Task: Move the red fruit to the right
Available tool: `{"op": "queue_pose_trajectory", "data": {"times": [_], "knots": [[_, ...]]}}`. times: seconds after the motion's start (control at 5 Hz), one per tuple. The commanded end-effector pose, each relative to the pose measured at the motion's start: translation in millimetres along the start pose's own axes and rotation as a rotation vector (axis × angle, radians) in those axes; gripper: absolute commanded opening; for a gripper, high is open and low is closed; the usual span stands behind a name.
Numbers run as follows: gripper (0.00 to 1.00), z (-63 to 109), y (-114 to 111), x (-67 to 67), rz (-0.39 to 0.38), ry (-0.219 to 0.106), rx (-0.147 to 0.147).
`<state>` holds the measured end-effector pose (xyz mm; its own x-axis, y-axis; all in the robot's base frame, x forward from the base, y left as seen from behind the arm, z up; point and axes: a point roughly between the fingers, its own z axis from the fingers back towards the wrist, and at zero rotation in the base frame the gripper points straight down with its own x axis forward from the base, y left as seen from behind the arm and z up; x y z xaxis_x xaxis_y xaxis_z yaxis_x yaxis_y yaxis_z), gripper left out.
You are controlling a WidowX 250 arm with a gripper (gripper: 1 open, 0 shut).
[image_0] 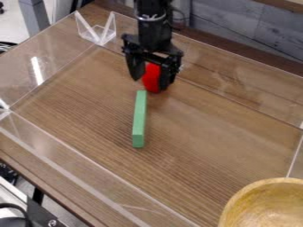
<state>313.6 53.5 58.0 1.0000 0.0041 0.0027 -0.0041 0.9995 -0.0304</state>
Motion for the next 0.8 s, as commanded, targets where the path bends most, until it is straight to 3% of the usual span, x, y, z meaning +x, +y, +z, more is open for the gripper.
{"op": "queue_pose_trajectory", "data": {"times": [0.0,0.6], "knots": [[1.00,8.4,8,13.4,-0.001,-0.060,0.012],[1.00,-1.2,17,29.0,0.011,-0.092,0.015]]}}
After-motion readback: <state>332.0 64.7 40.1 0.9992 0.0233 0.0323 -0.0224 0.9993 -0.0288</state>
